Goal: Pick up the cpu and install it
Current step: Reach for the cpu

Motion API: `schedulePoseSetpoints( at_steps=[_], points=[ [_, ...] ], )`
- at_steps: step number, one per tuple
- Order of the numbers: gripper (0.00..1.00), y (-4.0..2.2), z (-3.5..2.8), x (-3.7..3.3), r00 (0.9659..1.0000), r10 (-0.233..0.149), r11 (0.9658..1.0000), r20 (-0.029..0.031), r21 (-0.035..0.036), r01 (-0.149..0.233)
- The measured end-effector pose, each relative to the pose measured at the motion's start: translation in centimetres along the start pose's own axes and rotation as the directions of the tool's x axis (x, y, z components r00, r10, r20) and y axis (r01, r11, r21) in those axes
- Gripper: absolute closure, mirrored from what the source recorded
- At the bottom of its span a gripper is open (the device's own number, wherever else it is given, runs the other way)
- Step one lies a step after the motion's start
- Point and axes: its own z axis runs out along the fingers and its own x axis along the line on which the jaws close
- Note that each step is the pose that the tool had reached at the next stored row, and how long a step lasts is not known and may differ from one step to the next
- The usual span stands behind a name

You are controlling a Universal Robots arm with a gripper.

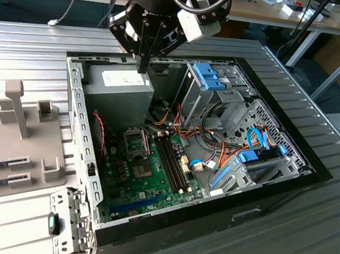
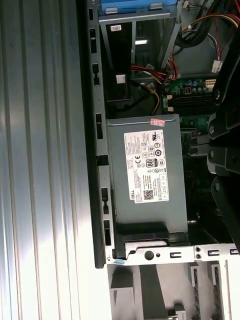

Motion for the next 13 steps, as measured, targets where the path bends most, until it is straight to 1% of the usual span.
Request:
schedulePoseSetpoints(
  at_steps=[13],
  points=[
    [0.89, -0.04, 0.00, 0.50, 1.0000, 0.000, 1.0000, 0.0000, 0.0000, 0.000]
  ],
)
